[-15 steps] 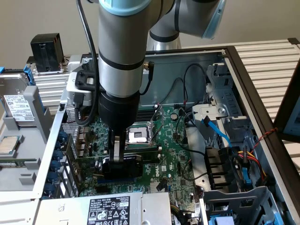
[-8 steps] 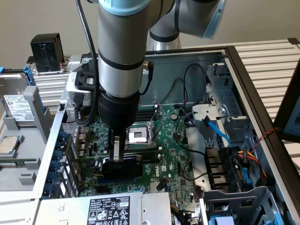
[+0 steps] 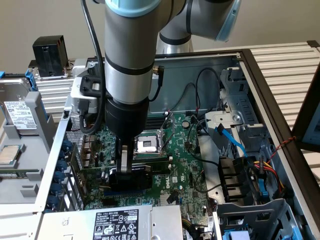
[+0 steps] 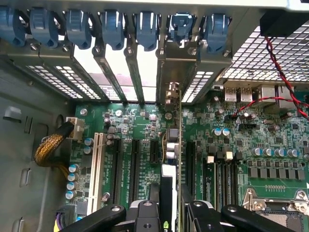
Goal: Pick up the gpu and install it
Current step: 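Insert the gpu into the slot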
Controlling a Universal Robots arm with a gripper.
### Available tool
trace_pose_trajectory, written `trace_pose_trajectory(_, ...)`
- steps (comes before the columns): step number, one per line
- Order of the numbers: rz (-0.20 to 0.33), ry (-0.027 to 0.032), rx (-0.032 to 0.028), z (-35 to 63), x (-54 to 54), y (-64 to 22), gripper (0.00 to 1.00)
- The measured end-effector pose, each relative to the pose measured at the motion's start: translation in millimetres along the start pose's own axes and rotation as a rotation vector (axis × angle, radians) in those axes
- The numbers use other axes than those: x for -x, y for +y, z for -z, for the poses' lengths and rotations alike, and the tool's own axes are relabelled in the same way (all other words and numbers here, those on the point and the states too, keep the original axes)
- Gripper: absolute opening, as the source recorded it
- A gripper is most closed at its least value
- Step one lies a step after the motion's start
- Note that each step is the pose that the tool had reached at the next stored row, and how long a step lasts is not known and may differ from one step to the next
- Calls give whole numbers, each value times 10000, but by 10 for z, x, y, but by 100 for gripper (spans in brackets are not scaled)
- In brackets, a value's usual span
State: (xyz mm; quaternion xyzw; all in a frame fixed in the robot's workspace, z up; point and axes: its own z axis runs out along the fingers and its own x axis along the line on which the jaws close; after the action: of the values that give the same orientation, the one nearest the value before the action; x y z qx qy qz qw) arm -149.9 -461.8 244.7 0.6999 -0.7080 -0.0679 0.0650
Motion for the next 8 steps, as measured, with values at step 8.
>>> trace_pose_trajectory(8,-1,0,0,-2,0,0,27)
